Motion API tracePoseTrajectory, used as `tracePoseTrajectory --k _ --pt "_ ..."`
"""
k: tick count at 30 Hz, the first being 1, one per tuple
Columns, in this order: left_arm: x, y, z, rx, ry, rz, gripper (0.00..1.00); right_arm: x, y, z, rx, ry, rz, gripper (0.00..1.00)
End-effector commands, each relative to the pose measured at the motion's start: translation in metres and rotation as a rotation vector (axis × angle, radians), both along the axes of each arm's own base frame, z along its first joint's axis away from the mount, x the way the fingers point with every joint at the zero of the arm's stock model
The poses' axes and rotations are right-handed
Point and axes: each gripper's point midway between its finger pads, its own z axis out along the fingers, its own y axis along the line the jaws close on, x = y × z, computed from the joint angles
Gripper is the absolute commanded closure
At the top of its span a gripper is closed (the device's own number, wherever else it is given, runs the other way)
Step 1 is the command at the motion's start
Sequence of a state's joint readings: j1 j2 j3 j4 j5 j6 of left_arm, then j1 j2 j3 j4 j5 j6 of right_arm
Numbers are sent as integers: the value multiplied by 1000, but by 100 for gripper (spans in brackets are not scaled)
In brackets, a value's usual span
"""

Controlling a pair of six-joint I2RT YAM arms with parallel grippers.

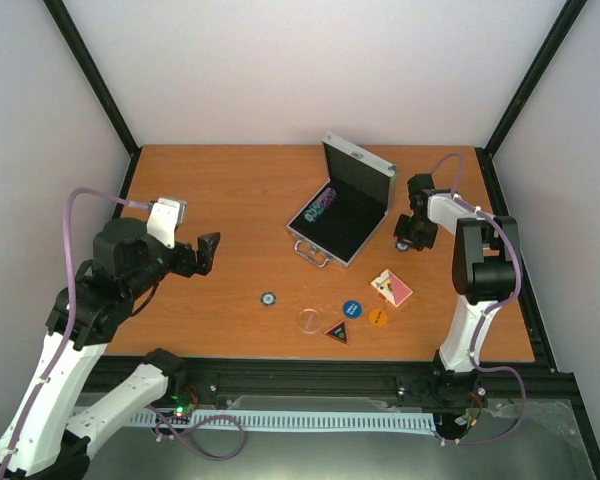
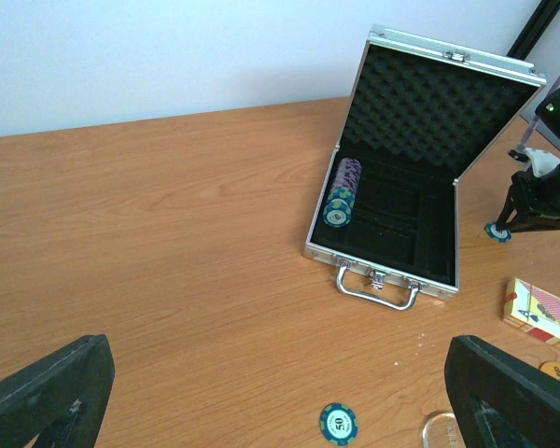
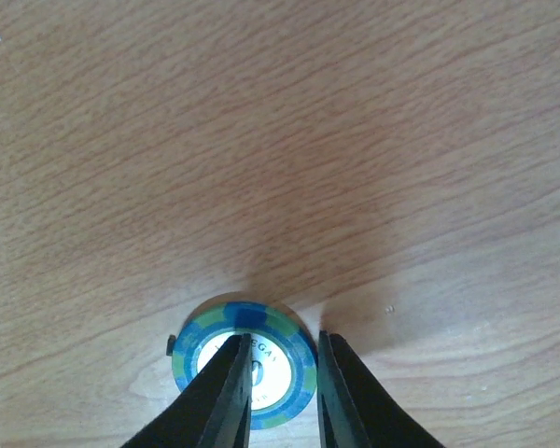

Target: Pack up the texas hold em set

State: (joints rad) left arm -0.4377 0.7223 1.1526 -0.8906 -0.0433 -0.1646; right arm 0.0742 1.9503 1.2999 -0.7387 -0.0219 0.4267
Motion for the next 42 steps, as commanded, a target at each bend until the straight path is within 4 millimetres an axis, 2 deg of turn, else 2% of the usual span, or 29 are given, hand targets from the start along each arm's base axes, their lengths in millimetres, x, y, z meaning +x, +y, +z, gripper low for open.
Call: tracePoseTrajectory --k 1,3,5,9,12,15,18,22,27,33,37,42 --pt "0 2 5 -17 -13 11 0 -12 1 -2 -7 25 8 79" --pt "0 1 6 -18 -12 9 0 -11 1 2 -7 18 11 76" --pt "0 1 5 -16 -10 8 0 -11 2 6 2 10 8 64" --pt "1 -1 5 -17 -9 0 0 -11 6 19 17 -21 -1 55" --pt "2 -11 1 -9 16 -53 0 -11 8 30 17 -48 5 49" --pt "5 -23 -7 6 76 -114 0 -10 5 40 3 -88 16 27" --pt "5 -33 -6 -14 89 -159 0 -3 10 43 5 -102 72 19" --pt "6 -42 2 -61 68 -194 0 1 15 36 9 -78 122 19" --pt "9 -43 -4 -50 95 -191 0 4 13 29 -79 -62 164 21" --pt "8 -42 -3 -50 92 -185 0 10 9 10 -114 -24 185 30" --pt "6 -39 -4 -47 92 -173 0 12 7 -4 -124 1 186 33" --pt "6 -37 -5 -45 92 -165 0 13 7 -12 -124 8 176 40"
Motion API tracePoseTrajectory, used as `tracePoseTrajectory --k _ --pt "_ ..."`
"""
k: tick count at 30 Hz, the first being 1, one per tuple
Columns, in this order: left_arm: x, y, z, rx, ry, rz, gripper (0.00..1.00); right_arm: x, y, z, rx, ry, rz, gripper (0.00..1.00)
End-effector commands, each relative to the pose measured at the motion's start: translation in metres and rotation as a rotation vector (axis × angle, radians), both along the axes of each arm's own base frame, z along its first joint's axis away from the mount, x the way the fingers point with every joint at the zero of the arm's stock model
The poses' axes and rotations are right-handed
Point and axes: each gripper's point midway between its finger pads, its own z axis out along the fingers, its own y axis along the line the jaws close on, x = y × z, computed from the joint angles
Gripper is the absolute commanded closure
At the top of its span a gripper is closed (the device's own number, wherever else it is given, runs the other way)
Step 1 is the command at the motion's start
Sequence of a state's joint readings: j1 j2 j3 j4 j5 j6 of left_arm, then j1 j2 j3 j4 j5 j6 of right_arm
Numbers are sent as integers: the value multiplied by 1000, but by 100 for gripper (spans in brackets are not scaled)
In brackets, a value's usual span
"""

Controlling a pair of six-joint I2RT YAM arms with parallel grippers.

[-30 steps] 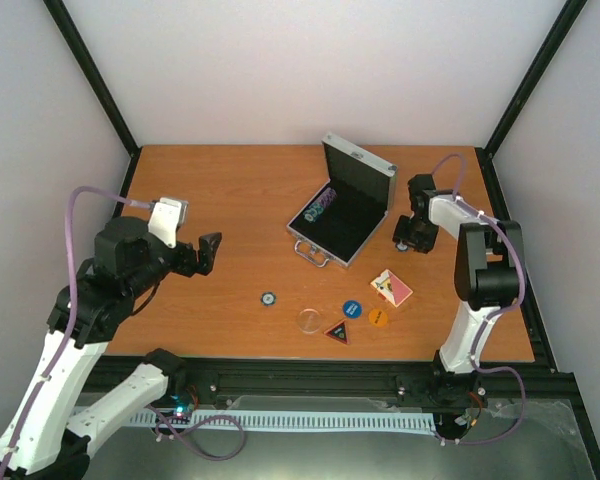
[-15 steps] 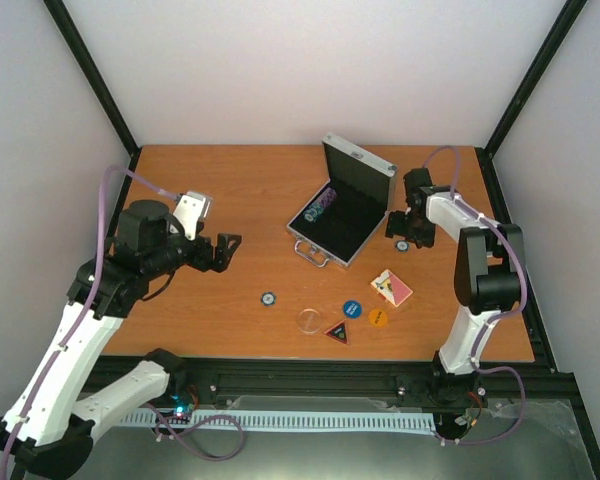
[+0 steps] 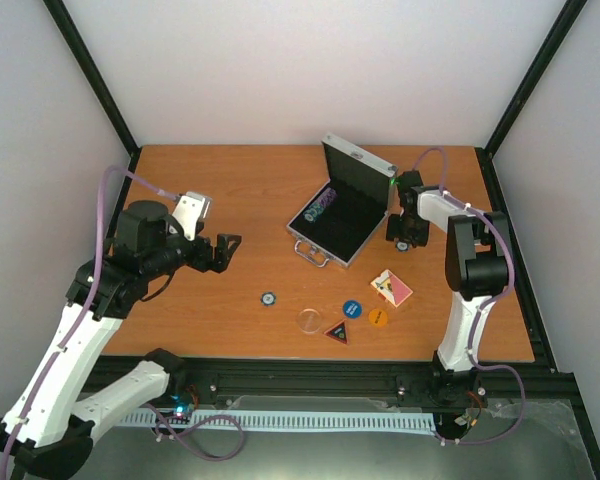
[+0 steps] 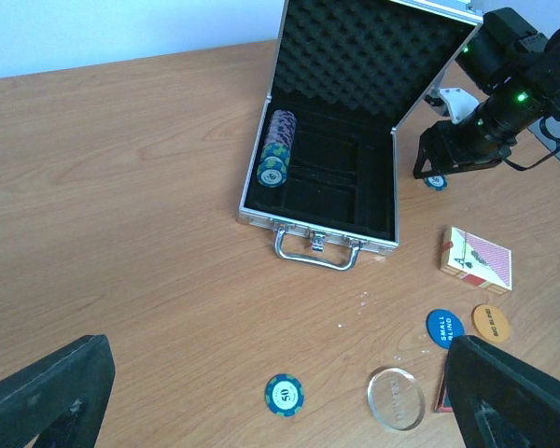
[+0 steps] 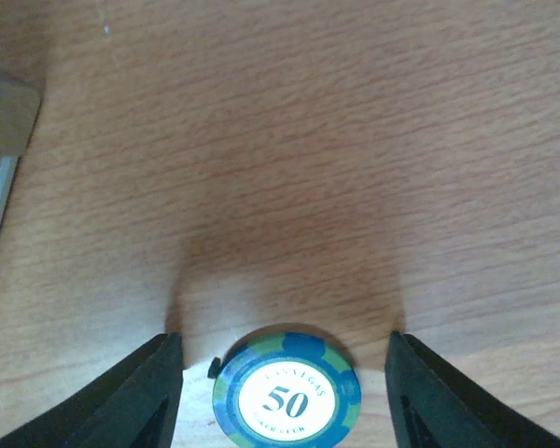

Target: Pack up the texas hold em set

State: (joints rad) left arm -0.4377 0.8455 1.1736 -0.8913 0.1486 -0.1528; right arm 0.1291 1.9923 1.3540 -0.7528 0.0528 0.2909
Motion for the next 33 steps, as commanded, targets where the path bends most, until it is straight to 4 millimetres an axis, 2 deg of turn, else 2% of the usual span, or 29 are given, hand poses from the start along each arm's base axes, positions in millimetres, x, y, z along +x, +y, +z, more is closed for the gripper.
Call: tracePoseTrajectory --k 1,7,13,26,28,30,33 --pt "-2 3 14 -13 -33 11 0 2 -4 -12 -28 13 -2 41" --pt "-2 5 14 -9 -35 20 0 -8 -8 -15 -49 28 -8 47" --pt "-1 4 14 -10 -36 18 0 -21 -9 -12 -41 29 -5 47" --pt "0 4 14 -7 -33 16 0 -30 -2 -13 3 47 -5 47" --pt "1 3 13 -11 -30 15 0 -33 1 -13 14 46 0 47" --pt "1 2 13 -15 -31 13 0 -35 2 -12 14 46 0 41" --pt "1 1 12 -18 -27 11 0 -35 0 -12 6 40 0 40"
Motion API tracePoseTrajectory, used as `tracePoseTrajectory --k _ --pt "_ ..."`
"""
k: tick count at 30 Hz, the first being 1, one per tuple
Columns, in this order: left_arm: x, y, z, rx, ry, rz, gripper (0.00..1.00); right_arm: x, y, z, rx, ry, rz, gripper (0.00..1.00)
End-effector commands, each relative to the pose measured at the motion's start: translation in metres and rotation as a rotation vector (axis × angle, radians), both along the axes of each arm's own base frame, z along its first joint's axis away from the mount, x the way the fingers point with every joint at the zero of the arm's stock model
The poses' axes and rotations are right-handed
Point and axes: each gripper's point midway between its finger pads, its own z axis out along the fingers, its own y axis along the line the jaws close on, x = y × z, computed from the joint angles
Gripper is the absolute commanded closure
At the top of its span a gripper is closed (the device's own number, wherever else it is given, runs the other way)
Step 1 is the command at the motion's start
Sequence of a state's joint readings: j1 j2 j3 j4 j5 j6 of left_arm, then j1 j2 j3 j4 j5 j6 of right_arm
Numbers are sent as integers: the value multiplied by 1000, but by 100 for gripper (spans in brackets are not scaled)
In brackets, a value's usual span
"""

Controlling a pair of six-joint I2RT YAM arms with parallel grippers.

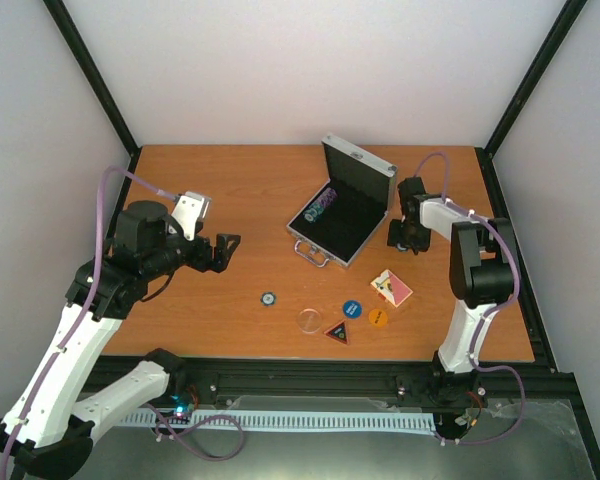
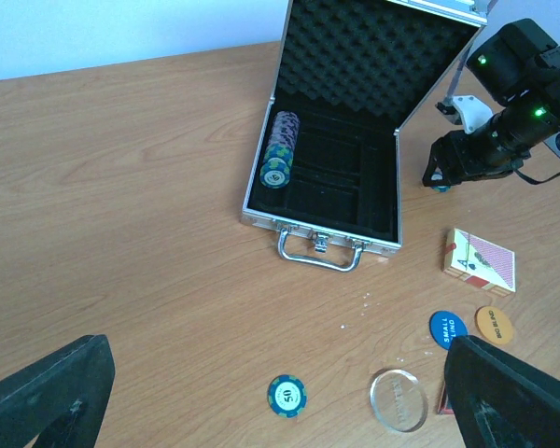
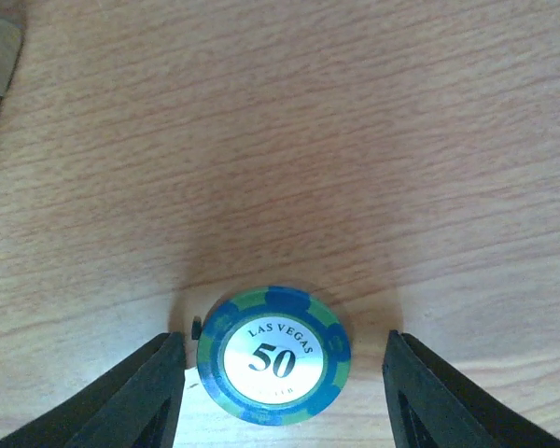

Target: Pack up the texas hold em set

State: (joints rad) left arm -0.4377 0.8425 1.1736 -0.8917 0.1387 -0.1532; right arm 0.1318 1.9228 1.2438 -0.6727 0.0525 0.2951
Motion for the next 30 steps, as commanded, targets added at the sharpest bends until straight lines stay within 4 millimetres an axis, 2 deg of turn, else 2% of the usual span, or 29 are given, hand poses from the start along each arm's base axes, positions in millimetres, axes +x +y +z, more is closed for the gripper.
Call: tracePoseTrajectory --k 1,4,7,9,12,16,21,24,25,26,27,30 --pt "1 -1 12 -23 -24 1 0 -23 1 -12 -1 81 3 40" --pt "1 -1 12 -23 -21 -1 0 -23 0 -14 -5 80 -3 46" --pt "0 0 11 -19 -22 5 0 -24 -3 -16 -19 81 -5 66" --pt "0 1 11 -19 -24 8 0 -26 -4 -17 -26 85 -4 75" --pt "0 0 10 -22 -20 6 0 -27 -5 -19 -33 87 -5 82" --pt "0 1 11 -22 -23 8 0 -28 -9 -14 -48 73 -13 83" --pt "0 0 10 -26 -20 5 0 -28 -9 -5 -49 53 -15 82" --pt "1 -4 6 -24 1 -13 0 -29 -10 3 -46 25 -28 69" --pt "1 -5 4 -21 10 -19 0 -29 -10 8 -43 13 -32 62" --pt "2 -6 4 -15 18 -24 0 -29 -11 13 -46 -1 -35 50" --pt "2 -7 1 -8 29 -27 0 -28 -12 20 -50 -20 -38 45" --pt "3 -8 1 -4 30 -30 0 -25 -14 37 -57 -63 -43 41"
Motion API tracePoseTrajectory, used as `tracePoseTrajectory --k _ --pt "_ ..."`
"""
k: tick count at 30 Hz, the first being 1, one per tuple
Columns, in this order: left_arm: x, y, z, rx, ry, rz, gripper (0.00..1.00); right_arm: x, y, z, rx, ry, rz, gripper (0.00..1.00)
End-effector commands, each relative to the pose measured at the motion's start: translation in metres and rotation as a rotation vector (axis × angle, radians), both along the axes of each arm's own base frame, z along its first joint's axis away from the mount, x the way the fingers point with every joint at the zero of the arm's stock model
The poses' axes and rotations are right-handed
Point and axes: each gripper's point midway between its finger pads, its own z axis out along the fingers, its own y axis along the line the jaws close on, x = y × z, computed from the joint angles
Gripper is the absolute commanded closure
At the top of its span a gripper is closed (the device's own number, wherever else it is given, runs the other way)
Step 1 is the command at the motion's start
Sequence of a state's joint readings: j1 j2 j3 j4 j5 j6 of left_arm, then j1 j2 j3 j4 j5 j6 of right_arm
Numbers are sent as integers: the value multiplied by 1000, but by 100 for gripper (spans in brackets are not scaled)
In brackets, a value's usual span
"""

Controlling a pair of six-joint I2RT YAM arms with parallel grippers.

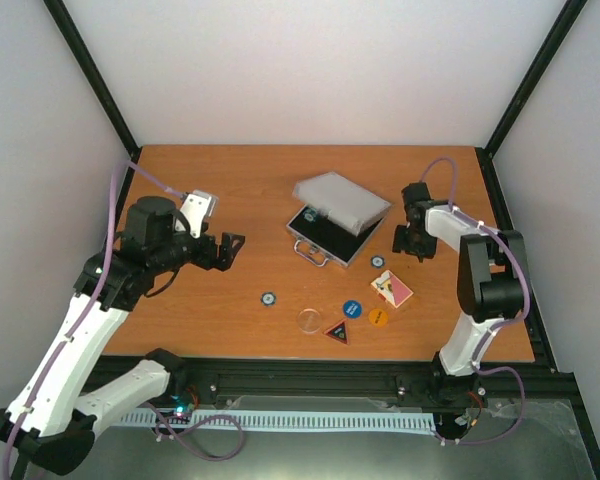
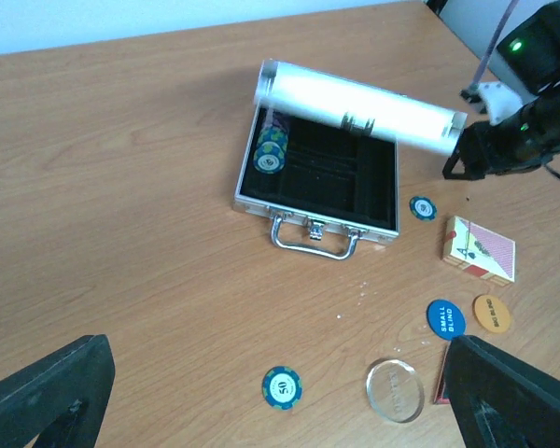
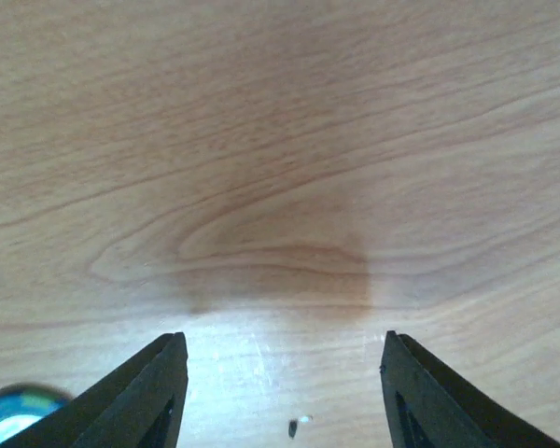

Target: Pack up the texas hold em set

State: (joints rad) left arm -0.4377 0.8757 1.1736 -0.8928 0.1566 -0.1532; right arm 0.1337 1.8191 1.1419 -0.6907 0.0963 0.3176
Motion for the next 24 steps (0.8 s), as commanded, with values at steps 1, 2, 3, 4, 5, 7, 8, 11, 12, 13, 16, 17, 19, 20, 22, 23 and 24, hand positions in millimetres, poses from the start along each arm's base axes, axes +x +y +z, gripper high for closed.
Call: tracePoseTrajectory --k 1,2,3,4,5,7,8,11,12,13,16,17,19,20,22,23,24 --pt "0 -3 11 -13 -8 -16 0 5 -4 34 -19 -80 -17 37" --pt "0 -3 12 -17 -10 -18 0 6 -4 39 -16 -93 -20 35" --pt "0 -4 13 -19 -9 -22 0 7 -3 44 -10 -105 -22 35" --pt "1 -5 14 -20 -5 -24 0 8 -2 49 -4 -118 -24 34" --pt "2 -6 14 -19 -2 -26 0 9 -2 53 1 -130 -26 30" --pt "3 -7 15 -20 5 -29 0 10 -1 61 12 -154 -31 25" --pt "2 -8 16 -21 7 -31 0 11 1 65 20 -168 -28 26" --pt "4 -7 18 -13 -1 -27 0 12 4 74 40 -198 -22 2" --pt "6 -7 17 -6 -1 -25 0 13 5 78 47 -209 -18 0" --pt "7 -6 16 2 0 -24 0 14 6 81 54 -218 -14 0" --pt "11 -8 6 11 24 -27 0 14 9 89 73 -243 0 0" --pt "11 -10 2 6 32 -28 0 13 10 91 79 -249 -1 0" --pt "12 -12 -5 -14 46 -27 0 11 11 95 93 -267 -2 0" --pt "11 -14 -7 -28 48 -30 0 9 12 96 105 -275 -3 0" --pt "10 -15 -9 -48 46 -28 0 6 20 100 151 -291 13 0" --pt "9 -14 -10 -53 42 -23 0 6 25 102 179 -303 24 0" --pt "10 -13 -11 -52 41 -16 0 6 32 104 219 -313 39 0"
